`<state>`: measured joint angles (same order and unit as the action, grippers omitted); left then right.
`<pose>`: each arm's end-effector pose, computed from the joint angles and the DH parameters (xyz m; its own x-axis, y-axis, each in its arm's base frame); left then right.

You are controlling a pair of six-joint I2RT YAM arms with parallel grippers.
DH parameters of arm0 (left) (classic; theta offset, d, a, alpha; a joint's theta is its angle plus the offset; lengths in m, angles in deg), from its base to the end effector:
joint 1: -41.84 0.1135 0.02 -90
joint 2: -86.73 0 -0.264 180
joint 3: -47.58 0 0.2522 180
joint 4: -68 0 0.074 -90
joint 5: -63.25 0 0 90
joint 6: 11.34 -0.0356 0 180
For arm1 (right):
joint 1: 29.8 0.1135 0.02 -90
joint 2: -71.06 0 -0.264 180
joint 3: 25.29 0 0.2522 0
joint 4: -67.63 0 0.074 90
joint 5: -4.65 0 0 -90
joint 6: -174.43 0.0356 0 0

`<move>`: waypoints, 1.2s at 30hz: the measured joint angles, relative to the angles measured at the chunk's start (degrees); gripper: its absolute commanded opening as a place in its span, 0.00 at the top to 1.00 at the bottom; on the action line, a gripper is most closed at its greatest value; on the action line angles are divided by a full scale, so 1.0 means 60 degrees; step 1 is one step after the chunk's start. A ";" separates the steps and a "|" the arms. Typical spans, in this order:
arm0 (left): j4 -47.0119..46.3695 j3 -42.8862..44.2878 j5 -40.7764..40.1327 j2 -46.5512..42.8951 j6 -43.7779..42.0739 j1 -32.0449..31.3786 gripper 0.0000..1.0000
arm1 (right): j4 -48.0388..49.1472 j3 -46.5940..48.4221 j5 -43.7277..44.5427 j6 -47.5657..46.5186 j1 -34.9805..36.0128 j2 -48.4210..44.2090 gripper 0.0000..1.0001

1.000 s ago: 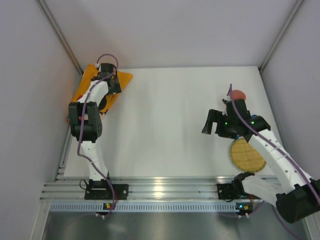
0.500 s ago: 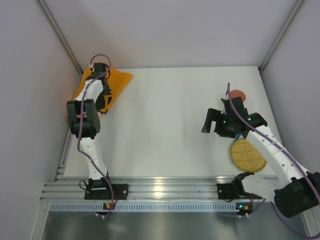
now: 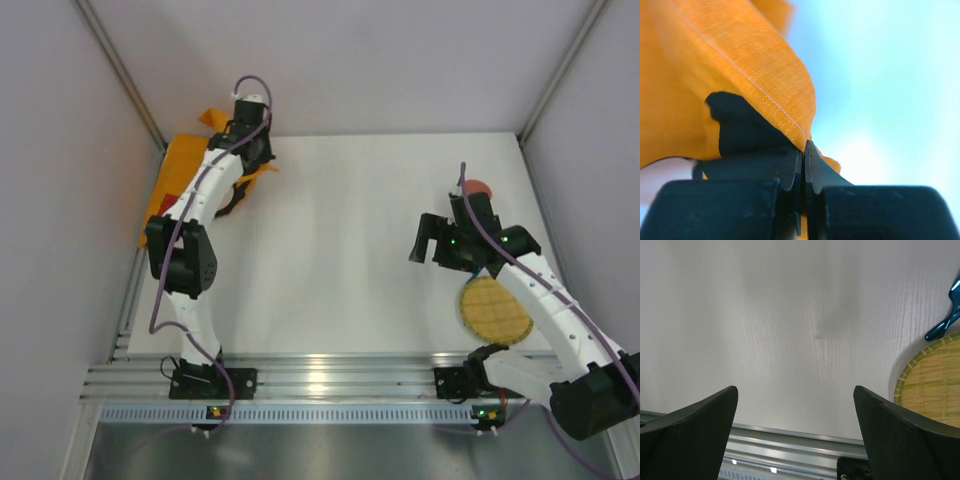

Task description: Set the dinner table for one person

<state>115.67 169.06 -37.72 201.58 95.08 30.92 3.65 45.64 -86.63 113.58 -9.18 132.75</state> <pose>0.4565 -0.0812 0.3106 -0.6311 -0.1609 -0.7588 -0.1390 0.9859 -0.0934 0.1935 0.0736 0.2969 -0.8448 0.2024 -0.4953 0.0542 0.9533 0.2971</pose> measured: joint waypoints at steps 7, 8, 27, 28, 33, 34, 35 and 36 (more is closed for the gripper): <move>-0.0153 -0.0193 0.0656 -0.0510 0.0754 -0.3523 0.01 | -0.0747 0.0175 0.1013 -0.0004 -0.0004 -0.0707 0.00; -0.0164 -0.0408 0.0918 -0.0503 0.1064 -0.3843 0.01 | -0.0860 0.0171 0.1133 -0.0007 -0.0007 -0.0790 0.00; 0.0018 -0.2324 0.0546 -0.1639 0.2965 -0.1679 0.01 | -0.1650 0.0171 0.1876 -0.0175 -0.0025 -0.1111 0.00; -0.0066 -0.2776 0.0401 -0.1781 0.2987 -0.1188 0.02 | -0.1672 0.0171 0.1869 -0.0175 -0.0025 -0.1111 0.00; 0.0219 -0.4011 -0.0204 -0.1738 0.2907 0.0583 0.02 | -0.1807 0.0168 0.1734 -0.0127 -0.0025 -0.1111 0.00; 0.0204 -0.4007 -0.0306 -0.1657 0.2874 0.0714 0.02 | -0.1810 0.0164 0.1690 -0.0087 -0.0025 -0.1111 0.00; 0.0229 -0.3934 -0.0372 -0.1530 0.2841 0.0823 0.02 | -0.1810 0.0157 0.1654 -0.0055 -0.0025 -0.1111 0.00; 0.0273 -0.3778 -0.0459 -0.1362 0.2809 0.0929 0.02 | -0.1814 0.0146 0.1610 -0.0004 -0.0025 -0.1111 0.00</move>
<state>117.31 146.39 -40.47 193.41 111.93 36.49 -7.23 46.52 -76.97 113.55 -9.33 126.09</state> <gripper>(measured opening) 0.979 0.996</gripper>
